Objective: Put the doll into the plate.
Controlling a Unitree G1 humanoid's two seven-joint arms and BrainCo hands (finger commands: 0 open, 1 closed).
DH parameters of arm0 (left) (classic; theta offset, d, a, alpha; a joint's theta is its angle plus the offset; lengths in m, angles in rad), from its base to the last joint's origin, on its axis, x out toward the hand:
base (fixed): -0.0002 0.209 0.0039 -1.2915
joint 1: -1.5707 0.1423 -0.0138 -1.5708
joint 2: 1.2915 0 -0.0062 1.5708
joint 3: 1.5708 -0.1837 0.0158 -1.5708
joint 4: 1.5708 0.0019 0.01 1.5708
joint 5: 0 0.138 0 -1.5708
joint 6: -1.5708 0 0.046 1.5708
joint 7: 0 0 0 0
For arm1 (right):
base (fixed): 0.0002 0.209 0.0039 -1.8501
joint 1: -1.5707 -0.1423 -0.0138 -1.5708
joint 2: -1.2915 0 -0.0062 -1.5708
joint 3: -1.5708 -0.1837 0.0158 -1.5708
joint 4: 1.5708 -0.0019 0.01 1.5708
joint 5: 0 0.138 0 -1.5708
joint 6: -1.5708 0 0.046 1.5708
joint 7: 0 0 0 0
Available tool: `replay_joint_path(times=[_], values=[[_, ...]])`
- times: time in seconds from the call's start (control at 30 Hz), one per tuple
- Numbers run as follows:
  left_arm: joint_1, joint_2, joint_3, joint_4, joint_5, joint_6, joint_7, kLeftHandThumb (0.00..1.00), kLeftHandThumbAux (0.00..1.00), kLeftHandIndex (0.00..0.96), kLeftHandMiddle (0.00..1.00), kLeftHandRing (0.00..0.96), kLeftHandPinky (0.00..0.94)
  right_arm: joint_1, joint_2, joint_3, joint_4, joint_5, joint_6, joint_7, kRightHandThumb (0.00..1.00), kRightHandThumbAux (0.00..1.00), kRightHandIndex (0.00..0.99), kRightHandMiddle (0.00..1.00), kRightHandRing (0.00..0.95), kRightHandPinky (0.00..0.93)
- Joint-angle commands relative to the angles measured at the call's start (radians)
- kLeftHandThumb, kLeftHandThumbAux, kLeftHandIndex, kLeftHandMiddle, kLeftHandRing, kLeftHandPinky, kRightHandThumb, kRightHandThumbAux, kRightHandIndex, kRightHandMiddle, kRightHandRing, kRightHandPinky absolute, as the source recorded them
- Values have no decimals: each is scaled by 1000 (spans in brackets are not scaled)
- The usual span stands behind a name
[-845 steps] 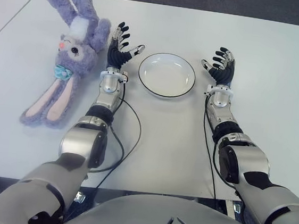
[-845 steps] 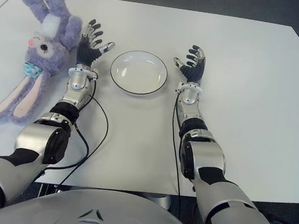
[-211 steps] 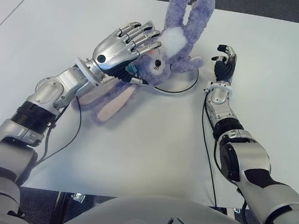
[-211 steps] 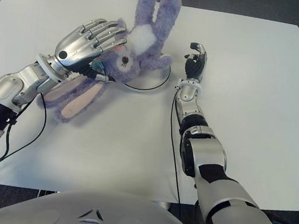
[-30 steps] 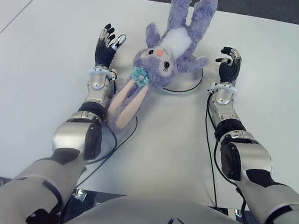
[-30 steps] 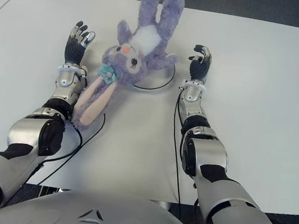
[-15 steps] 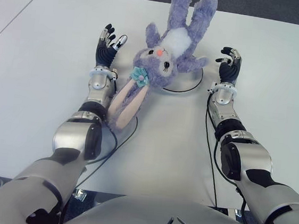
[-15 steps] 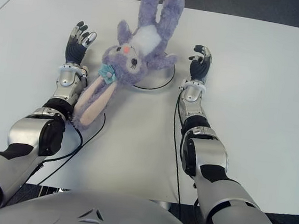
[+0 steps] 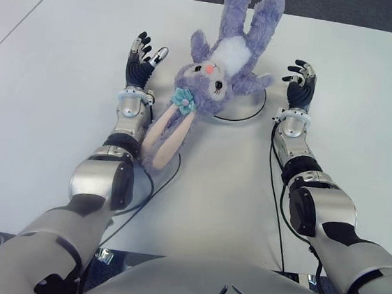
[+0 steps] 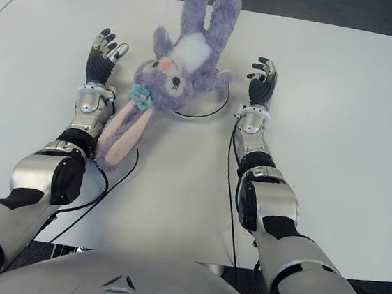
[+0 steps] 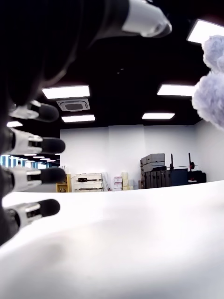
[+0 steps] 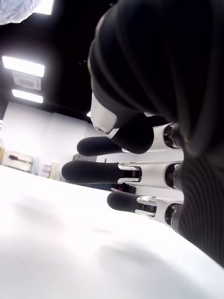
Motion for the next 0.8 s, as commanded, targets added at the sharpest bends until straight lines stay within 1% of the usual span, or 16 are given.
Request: replay_joint_path(times=[0.03, 0.07, 0.1, 0.13, 0.17, 0.2, 0.27, 0.43, 0.47, 0.5, 0.6, 0.7, 0.8], values=[[265, -99, -40, 150, 39, 155, 23, 0, 573, 95, 109, 101, 103, 353, 97, -2, 166, 4, -24, 20, 889, 791, 213, 333, 372, 201], [265, -98, -41, 150, 38, 155, 22, 0, 569, 96, 110, 101, 105, 353, 97, -1, 166, 2, -25, 20, 811, 845, 210, 331, 342, 206], [265, -98, -42, 150, 37, 155, 22, 0, 567, 96, 110, 102, 105, 353, 97, 0, 166, 2, -25, 20, 757, 881, 209, 330, 322, 209], [265, -98, -43, 150, 36, 155, 22, 0, 566, 96, 110, 102, 106, 353, 97, 0, 166, 1, -24, 22, 737, 894, 208, 329, 315, 210], [265, -97, -44, 150, 35, 155, 22, 0, 565, 96, 111, 102, 106, 353, 97, 0, 166, 1, -24, 23, 691, 916, 207, 327, 305, 218], [265, -96, -46, 150, 35, 154, 22, 0, 564, 96, 111, 103, 106, 353, 98, 1, 166, 1, -24, 26, 673, 924, 206, 327, 301, 220], [266, -95, -48, 150, 34, 153, 21, 0, 562, 97, 112, 103, 104, 353, 98, 1, 166, 2, -24, 31, 577, 949, 202, 322, 291, 244], [266, -94, -55, 150, 36, 152, 27, 0, 560, 99, 113, 103, 102, 354, 98, -6, 165, 8, -22, 40, 451, 969, 194, 308, 280, 254], [266, -94, -55, 150, 37, 153, 28, 0, 561, 100, 113, 103, 103, 354, 98, -7, 165, 9, -21, 41, 395, 973, 189, 300, 274, 250], [266, -94, -56, 150, 37, 153, 29, 0, 561, 100, 113, 103, 103, 353, 98, -8, 165, 10, -20, 43, 372, 975, 187, 297, 272, 249], [266, -94, -57, 150, 38, 153, 31, 0, 562, 103, 112, 102, 104, 353, 99, -11, 164, 12, -19, 47, 259, 981, 175, 279, 260, 244], [266, -93, -57, 150, 38, 153, 32, 0, 563, 104, 111, 101, 105, 352, 102, -13, 164, 13, -17, 48, 196, 983, 167, 266, 251, 242], [266, -93, -57, 150, 38, 153, 31, 0, 563, 102, 108, 100, 105, 350, 104, -17, 163, 15, -15, 49, 92, 984, 152, 241, 231, 229]])
